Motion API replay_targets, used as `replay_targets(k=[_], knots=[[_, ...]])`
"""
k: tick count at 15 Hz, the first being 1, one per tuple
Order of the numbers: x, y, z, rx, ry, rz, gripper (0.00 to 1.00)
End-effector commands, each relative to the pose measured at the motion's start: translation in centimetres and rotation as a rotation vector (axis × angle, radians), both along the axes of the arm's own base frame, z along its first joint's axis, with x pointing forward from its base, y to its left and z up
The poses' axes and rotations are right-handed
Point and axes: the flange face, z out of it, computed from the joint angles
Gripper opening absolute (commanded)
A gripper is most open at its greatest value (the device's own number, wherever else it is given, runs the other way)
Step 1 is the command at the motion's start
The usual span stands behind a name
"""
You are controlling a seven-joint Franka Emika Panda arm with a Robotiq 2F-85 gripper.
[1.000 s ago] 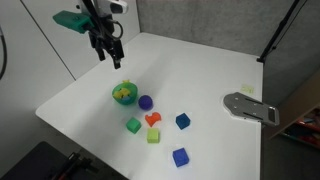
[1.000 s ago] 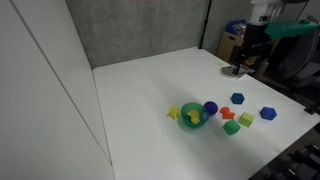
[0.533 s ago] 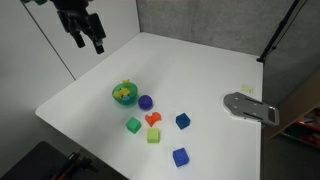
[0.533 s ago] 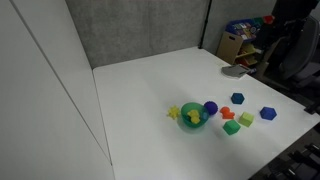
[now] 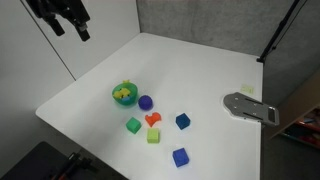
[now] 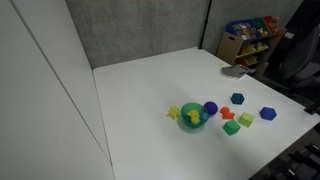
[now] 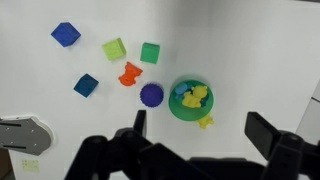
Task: Remove the orange toy from the bowl
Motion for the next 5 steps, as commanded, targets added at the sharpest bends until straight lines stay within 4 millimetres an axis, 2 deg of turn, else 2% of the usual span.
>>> replay_targets(k=[1,2,5], knots=[[-1.21,-0.61,0.23,0.028,-0.003,-0.003,1.0],[-0.45,-0.1,0.32,0.006,-0.006,-0.003,1.0],[-0.74,-0.14,-0.01,0.008,0.0,-0.005,1.0]])
